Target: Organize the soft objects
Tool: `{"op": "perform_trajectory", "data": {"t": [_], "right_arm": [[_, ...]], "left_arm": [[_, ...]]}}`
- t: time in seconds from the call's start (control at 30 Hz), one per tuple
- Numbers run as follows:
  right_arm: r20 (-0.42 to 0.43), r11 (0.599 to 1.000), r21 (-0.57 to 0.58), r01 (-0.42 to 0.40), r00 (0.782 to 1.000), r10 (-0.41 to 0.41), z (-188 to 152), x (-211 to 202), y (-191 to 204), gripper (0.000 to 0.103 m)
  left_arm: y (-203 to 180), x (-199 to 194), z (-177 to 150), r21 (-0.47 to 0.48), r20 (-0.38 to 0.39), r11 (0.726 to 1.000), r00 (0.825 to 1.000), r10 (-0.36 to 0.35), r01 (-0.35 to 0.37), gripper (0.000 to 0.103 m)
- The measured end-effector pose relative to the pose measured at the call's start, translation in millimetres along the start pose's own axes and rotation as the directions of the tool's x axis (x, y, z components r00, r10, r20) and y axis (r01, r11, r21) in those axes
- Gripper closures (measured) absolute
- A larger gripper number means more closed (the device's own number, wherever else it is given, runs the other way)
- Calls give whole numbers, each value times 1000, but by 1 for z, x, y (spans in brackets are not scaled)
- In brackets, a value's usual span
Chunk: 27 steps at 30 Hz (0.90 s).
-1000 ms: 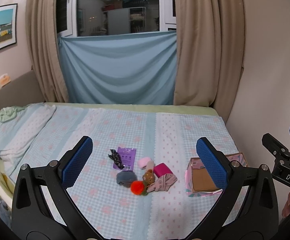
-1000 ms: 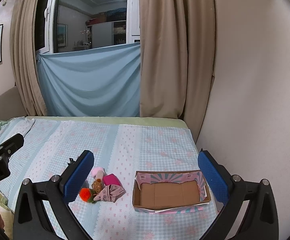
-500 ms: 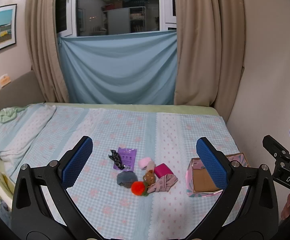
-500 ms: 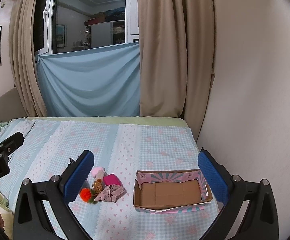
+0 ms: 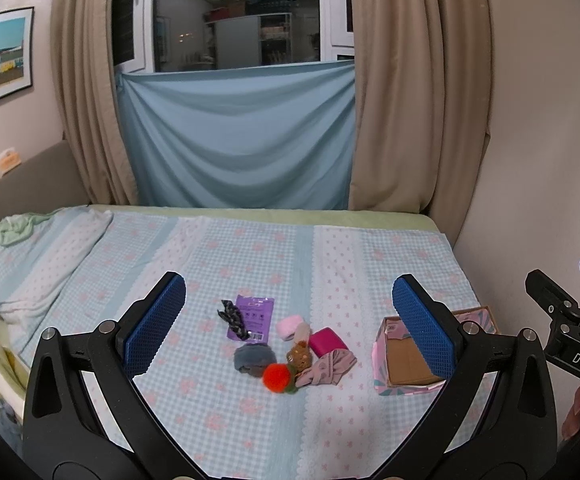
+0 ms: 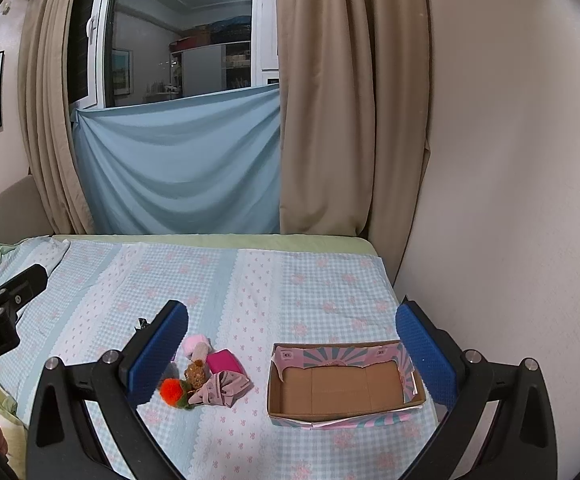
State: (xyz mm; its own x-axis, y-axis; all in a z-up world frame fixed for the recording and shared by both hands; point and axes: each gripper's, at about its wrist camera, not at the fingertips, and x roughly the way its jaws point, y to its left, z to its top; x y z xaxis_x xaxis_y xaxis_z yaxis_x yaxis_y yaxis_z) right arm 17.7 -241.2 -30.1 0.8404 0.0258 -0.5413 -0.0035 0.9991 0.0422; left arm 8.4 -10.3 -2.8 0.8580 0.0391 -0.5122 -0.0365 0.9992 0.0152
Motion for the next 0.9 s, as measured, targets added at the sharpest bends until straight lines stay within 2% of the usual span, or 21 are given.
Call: {"op": "perform_trajectory", "data": {"t": [0.9], "right_arm": [[-2, 1000, 5, 4, 1000, -4, 4, 5, -2, 0]], "left_arm": [[0, 2, 4, -3, -2, 1000, 1000, 0, 0, 0]]}}
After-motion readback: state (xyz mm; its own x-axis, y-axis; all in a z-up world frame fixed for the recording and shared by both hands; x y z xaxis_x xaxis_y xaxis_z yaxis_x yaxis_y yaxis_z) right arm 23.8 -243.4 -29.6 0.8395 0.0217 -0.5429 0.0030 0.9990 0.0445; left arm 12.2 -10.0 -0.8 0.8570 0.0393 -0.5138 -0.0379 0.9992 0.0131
